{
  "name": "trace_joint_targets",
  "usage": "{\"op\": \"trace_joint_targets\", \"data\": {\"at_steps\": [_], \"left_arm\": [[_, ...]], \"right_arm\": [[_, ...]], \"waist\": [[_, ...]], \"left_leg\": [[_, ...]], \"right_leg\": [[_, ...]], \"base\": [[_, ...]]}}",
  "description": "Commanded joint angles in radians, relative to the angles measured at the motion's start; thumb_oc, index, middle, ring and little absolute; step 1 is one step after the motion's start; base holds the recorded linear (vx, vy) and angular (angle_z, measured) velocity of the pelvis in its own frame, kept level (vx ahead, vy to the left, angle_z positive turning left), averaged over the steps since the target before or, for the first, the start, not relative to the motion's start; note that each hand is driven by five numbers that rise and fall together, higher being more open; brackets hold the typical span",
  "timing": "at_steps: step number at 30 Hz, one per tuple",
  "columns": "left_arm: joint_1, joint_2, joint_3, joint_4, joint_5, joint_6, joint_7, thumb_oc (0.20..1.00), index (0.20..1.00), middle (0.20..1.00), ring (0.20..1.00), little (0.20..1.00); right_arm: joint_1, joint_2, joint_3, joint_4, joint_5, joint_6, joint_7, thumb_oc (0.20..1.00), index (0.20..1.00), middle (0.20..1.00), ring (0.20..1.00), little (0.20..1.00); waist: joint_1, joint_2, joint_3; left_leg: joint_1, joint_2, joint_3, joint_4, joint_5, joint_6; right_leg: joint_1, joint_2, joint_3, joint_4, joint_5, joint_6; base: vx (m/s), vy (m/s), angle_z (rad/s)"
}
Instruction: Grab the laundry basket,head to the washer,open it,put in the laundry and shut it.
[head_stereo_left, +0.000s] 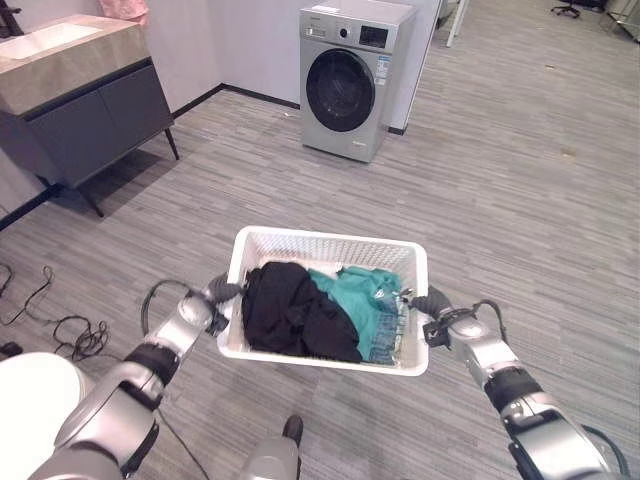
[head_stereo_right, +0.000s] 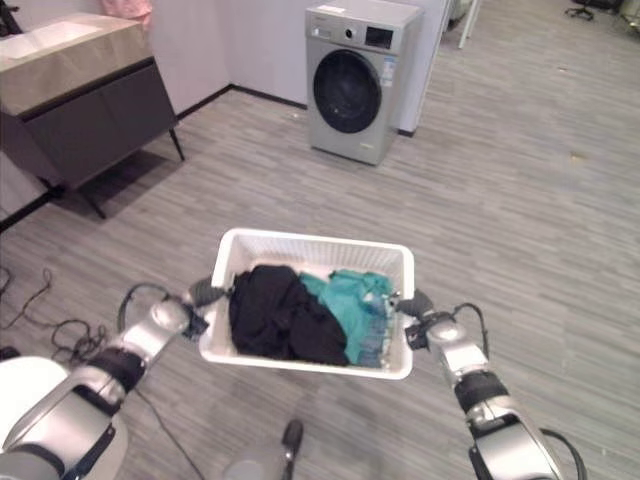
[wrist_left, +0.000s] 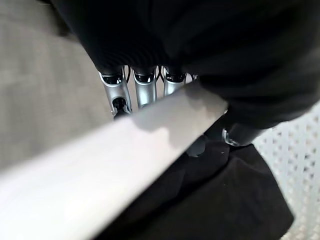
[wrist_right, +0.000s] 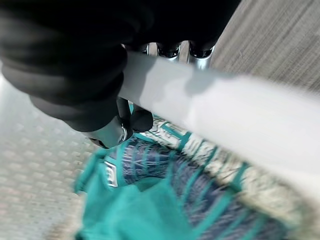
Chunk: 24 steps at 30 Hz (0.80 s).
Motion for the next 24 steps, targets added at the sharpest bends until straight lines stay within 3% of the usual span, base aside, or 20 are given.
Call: {"op": "trace_joint_targets", "data": {"at_steps": [1,4,6,7,9,12,14,15,16,17,18,20,21,24], "left_arm": [[-0.081,0.005,-0.022,-0.029,0.022,-0.072,0.038,0.200,0.200,0.200,0.200,0.200],[-0.111,-0.005,-0.042,-0.012,0.023,-0.068,0.031,0.200,0.200,0.200,0.200,0.200],[-0.126,-0.004,-0.047,0.014,0.025,-0.066,0.029,0.200,0.200,0.200,0.200,0.200],[-0.126,-0.004,-0.046,0.015,0.025,-0.066,0.028,0.200,0.200,0.200,0.200,0.200],[-0.111,-0.002,-0.032,0.017,0.027,-0.069,0.022,0.200,0.200,0.200,0.200,0.200],[-0.091,-0.002,-0.005,0.026,0.038,-0.074,0.033,0.200,0.200,0.200,0.200,0.200],[-0.083,-0.001,0.004,0.025,0.043,-0.074,0.034,0.200,0.200,0.200,0.200,0.200],[-0.075,-0.004,0.011,0.025,0.049,-0.070,0.038,0.200,0.200,0.200,0.200,0.200],[-0.075,-0.004,0.011,0.025,0.050,-0.070,0.038,0.200,0.200,0.200,0.200,0.200],[-0.066,-0.004,0.019,0.021,0.059,-0.068,0.034,0.200,0.200,0.200,0.200,0.200],[-0.062,-0.001,0.022,0.013,0.060,-0.067,0.032,0.200,0.200,0.200,0.200,0.200],[-0.060,-0.005,0.020,0.004,0.060,-0.068,0.026,0.200,0.200,0.200,0.200,0.200],[-0.063,-0.013,0.020,0.001,0.061,-0.073,0.026,0.200,0.200,0.200,0.200,0.200],[-0.066,-0.030,0.016,0.009,0.066,-0.081,0.030,0.200,0.200,0.200,0.200,0.200]], "right_arm": [[-0.081,-0.087,0.014,0.060,-0.013,-0.086,-0.023,0.200,0.200,0.200,0.200,0.200],[-0.102,-0.097,0.016,0.087,-0.017,-0.085,-0.025,0.200,0.200,0.200,0.200,0.200],[-0.132,-0.105,0.032,0.126,-0.017,-0.080,-0.019,0.200,0.200,0.200,0.200,0.200],[-0.133,-0.105,0.033,0.127,-0.017,-0.080,-0.019,0.200,0.200,0.200,0.200,0.200],[-0.140,-0.111,0.051,0.140,-0.018,-0.076,-0.008,0.200,0.200,0.200,0.200,0.200],[-0.149,-0.113,0.069,0.125,-0.034,-0.071,0.001,0.200,0.200,0.200,0.200,0.200],[-0.143,-0.116,0.070,0.113,-0.041,-0.070,0.005,0.200,0.200,0.200,0.200,0.200],[-0.139,-0.113,0.069,0.102,-0.046,-0.070,0.006,0.200,0.200,0.200,0.200,0.200],[-0.139,-0.114,0.069,0.102,-0.046,-0.070,0.006,0.200,0.200,0.200,0.200,0.200],[-0.140,-0.112,0.068,0.102,-0.052,-0.071,0.009,0.200,0.200,0.200,0.200,0.200],[-0.138,-0.111,0.067,0.099,-0.050,-0.071,0.011,0.200,0.200,0.200,0.200,0.200],[-0.132,-0.112,0.066,0.097,-0.043,-0.072,0.013,0.200,0.200,0.200,0.200,0.200],[-0.125,-0.125,0.060,0.095,-0.034,-0.071,0.010,0.200,0.200,0.200,0.200,0.200],[-0.118,-0.127,0.059,0.083,-0.026,-0.077,0.006,0.200,0.200,0.200,0.200,0.200]], "waist": [[0.010,0.073,-0.082],[-0.018,0.086,-0.071],[-0.048,0.088,-0.064],[-0.050,0.088,-0.062],[-0.072,0.083,-0.069],[-0.092,0.078,-0.073],[-0.094,0.081,-0.073],[-0.096,0.076,-0.073],[-0.098,0.078,-0.072],[-0.095,0.074,-0.081],[-0.096,0.075,-0.090],[-0.096,0.069,-0.116],[-0.105,0.070,-0.135],[-0.115,0.082,-0.143]], "left_leg": [[0.007,0.133,0.092,0.052,-0.079,-0.058],[0.042,0.123,0.090,0.056,-0.097,-0.051],[0.090,0.105,0.094,0.058,-0.133,-0.046],[0.093,0.106,0.093,0.058,-0.135,-0.046],[0.138,0.086,0.074,0.047,-0.164,-0.042],[0.197,0.060,0.049,0.027,-0.214,-0.037],[0.223,0.051,0.044,0.022,-0.233,-0.036],[0.249,0.034,0.045,0.022,-0.260,-0.034],[0.250,0.036,0.042,0.023,-0.261,-0.034],[0.279,0.026,0.060,0.026,-0.293,-0.033],[0.293,0.026,0.065,0.027,-0.305,-0.033],[0.309,0.030,0.069,0.045,-0.321,-0.042],[0.317,0.044,0.061,0.068,-0.318,-0.063],[0.315,0.071,0.071,0.131,-0.294,-0.093]], "right_leg": [[-0.141,0.042,-0.170,0.098,0.192,0.021],[-0.193,0.036,-0.209,0.123,0.168,0.006],[-0.262,0.032,-0.238,-0.002,0.116,-0.019],[-0.258,0.032,-0.239,-0.003,0.113,-0.019],[-0.311,0.053,-0.200,-0.158,0.089,-0.040],[-0.381,0.069,-0.109,-0.352,0.136,-0.026],[-0.385,0.065,-0.112,-0.425,0.167,-0.016],[-0.395,0.042,-0.162,-0.519,0.200,-0.007],[-0.388,0.043,-0.167,-0.525,0.203,-0.007],[-0.393,0.023,-0.244,-0.577,0.228,0.001],[-0.382,0.021,-0.272,-0.599,0.235,0.002],[-0.351,0.028,-0.283,-0.622,0.255,-0.005],[-0.330,0.039,-0.260,-0.617,0.273,-0.019],[-0.311,0.054,-0.281,-0.588,0.263,-0.038]], "base": [[0.28,0.270,0.16],[0.23,0.115,0.28],[0.34,0.069,0.33],[0.23,-0.007,0.13],[0.29,-0.026,0.07],[0.35,-0.054,-0.01],[0.28,-0.036,-0.34],[0.20,-0.025,-0.22],[0.41,-0.063,-0.06],[0.32,-0.053,-0.03],[0.32,-0.054,-0.10],[0.43,-0.096,-0.26],[0.60,-0.142,-0.13],[0.33,-0.105,0.26]]}}
